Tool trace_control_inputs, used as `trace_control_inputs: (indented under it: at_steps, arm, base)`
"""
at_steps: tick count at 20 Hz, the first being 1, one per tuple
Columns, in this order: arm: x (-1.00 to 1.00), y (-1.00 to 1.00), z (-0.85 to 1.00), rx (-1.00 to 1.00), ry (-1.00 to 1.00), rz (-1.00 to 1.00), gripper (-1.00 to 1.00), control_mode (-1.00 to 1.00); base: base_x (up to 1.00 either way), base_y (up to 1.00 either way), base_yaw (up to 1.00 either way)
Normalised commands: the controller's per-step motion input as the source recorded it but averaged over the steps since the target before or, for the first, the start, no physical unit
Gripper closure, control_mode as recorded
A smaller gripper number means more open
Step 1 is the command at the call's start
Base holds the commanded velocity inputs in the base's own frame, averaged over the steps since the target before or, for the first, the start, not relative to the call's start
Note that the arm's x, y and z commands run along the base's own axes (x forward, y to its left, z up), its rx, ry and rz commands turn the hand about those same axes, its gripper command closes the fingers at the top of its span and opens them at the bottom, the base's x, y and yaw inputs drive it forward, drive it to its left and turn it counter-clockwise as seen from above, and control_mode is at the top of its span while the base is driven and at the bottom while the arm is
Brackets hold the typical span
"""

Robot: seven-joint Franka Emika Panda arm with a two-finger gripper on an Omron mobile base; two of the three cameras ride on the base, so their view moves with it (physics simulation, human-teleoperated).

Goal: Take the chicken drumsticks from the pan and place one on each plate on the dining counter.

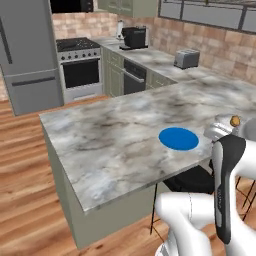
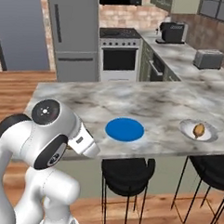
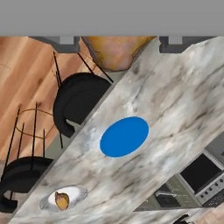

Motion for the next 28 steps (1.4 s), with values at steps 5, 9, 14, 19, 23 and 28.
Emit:
trace_control_inputs:
  at_steps: [5,9,14,19,23,28]
  arm:
    - [0.00,0.00,0.00,0.00,0.00,0.00,1.00,1.00]
    - [0.00,0.00,0.00,0.00,0.00,0.00,1.00,1.00]
    - [0.00,0.00,0.00,0.00,0.00,0.00,1.00,1.00]
    - [0.58,-0.13,-0.27,0.00,0.08,0.17,1.00,-1.00]
    - [0.82,-0.23,-0.18,0.00,0.17,0.04,1.00,-1.00]
    - [0.95,-0.30,-0.17,0.00,0.20,0.00,1.00,-1.00]
  base:
    - [0.28,-0.42,0.31]
    - [0.31,-0.38,0.30]
    - [0.34,-0.30,0.28]
    - [0.00,0.00,0.00]
    - [0.00,0.00,0.00]
    - [0.00,0.00,0.00]
